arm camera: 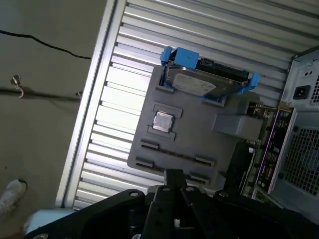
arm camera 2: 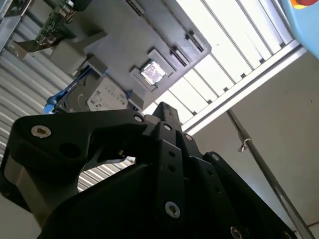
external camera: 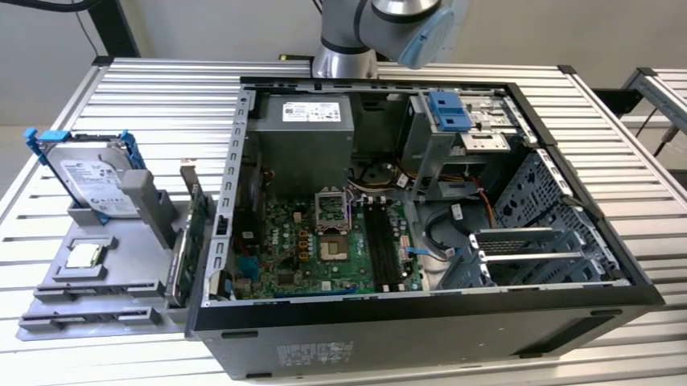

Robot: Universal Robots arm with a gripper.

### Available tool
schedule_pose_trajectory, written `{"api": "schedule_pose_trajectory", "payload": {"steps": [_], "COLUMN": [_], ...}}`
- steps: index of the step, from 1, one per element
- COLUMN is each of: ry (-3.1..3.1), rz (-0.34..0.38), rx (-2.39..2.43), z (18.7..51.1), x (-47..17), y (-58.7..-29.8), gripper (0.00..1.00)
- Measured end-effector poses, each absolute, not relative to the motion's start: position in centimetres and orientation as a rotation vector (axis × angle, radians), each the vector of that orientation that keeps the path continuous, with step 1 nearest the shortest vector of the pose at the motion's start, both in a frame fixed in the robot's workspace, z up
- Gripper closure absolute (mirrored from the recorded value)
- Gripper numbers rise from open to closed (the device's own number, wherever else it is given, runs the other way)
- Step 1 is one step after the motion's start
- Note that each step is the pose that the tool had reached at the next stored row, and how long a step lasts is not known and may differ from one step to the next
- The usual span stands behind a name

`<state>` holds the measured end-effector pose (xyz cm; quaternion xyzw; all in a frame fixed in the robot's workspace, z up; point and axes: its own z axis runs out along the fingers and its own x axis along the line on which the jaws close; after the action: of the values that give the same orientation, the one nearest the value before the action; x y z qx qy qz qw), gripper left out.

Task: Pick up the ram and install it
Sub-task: 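Pick up the ram and move it above insertion slot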

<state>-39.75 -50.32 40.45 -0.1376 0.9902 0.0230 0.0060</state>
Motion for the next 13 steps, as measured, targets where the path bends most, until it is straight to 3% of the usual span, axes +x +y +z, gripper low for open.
{"api": "schedule_pose_trajectory", "payload": {"steps": [13], "ry": [3.032], "rz": [0.068], "rx": [-0.796], "z": [40.45], "x": [-39.75], "y": [-50.32], "gripper": [1.00]}}
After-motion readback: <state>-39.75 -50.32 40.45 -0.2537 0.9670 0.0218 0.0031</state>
